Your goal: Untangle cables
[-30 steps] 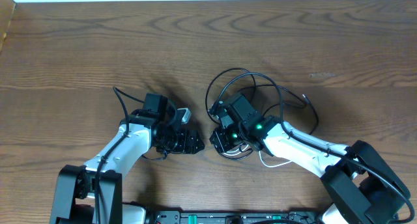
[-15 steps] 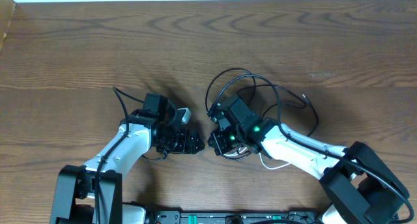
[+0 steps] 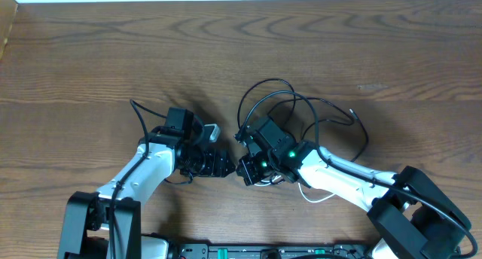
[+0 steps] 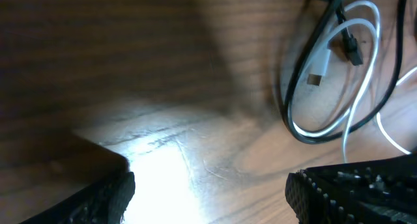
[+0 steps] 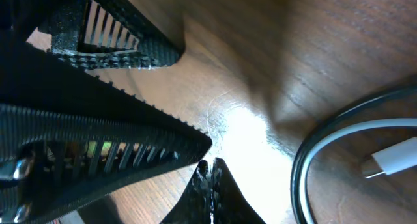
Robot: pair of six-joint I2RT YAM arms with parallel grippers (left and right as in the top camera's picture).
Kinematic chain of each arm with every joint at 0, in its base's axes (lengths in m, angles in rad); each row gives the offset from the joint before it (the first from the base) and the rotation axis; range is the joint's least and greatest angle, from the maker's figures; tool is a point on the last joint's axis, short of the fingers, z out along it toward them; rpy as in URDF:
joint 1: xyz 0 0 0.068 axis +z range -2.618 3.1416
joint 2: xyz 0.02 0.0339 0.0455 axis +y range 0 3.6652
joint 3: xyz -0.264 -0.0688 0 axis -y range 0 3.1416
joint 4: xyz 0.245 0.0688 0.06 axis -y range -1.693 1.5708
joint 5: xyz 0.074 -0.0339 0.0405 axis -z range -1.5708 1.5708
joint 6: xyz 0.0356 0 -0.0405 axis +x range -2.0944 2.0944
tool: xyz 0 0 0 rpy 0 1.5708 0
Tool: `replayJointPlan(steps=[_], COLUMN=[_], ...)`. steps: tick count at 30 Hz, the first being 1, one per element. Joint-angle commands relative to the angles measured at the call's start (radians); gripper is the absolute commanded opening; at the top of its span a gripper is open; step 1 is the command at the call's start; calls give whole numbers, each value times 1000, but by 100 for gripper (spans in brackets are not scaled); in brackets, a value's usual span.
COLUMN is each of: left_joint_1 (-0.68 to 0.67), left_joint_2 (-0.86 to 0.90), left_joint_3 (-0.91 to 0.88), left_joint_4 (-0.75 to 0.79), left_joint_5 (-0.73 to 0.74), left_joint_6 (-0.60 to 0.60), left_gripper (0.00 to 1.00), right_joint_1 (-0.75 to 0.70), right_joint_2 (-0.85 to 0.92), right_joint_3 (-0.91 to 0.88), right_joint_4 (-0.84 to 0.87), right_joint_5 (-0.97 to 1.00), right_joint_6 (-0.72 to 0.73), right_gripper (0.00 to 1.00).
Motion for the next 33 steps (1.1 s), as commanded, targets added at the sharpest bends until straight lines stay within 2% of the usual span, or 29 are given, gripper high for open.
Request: replayJointPlan(steps=[1,3,6,8,12,16,19,20,21,22,25,26,27,28,33], left_joint_1=[4,4,4,4,4,4,4,4,4,4,4,4,4,4,4], left_joint_2=[18,18,18,18,18,18,18,18,18,18,18,18,18,18,18], left_joint_3=[-8,-8,-8,-8,-8,-8,-8,-8,-8,-8,-7,-7,-5,-1,104], left_joint_4=[-2,-3,-3,-2,-2,-2,1,0,0,-3,-11,-10,-10,-13,-164], left_joint_5=[-203,-241,-241,-241,-240,-241,-241,-241,-238,-230,-169,-152,-145,-146,-146], left_joint_6=[-68,-95,-98,-98,-104,-105,-105,-105,-105,-105,-105,-104,-101,-101,-97], left_gripper=[80,68,40,27,9,8,8,8,8,9,11,14,22,27,42], right_joint_1=[9,6,7,6,2,-42,-84,-98,-110,-121,-147,-154,-159,-164,-177], right_joint_2=[12,12,12,12,10,-60,-149,-172,-192,-204,-212,-208,-203,-199,-169], right_joint_3=[2,2,2,2,3,14,14,14,14,14,14,14,14,14,14], right_joint_4=[-2,-1,-6,-18,-11,7,-32,-54,-77,-100,-159,-173,-187,-200,-239], right_joint_5=[45,48,58,87,76,-138,-103,-80,-60,-40,-8,-6,-3,4,64], right_joint_6=[-27,-27,-27,-27,-28,-99,-125,-125,-124,-124,-124,-124,-124,-124,-111], right_gripper=[1,1,1,1,1,1,4,15,38,49,67,77,90,99,99])
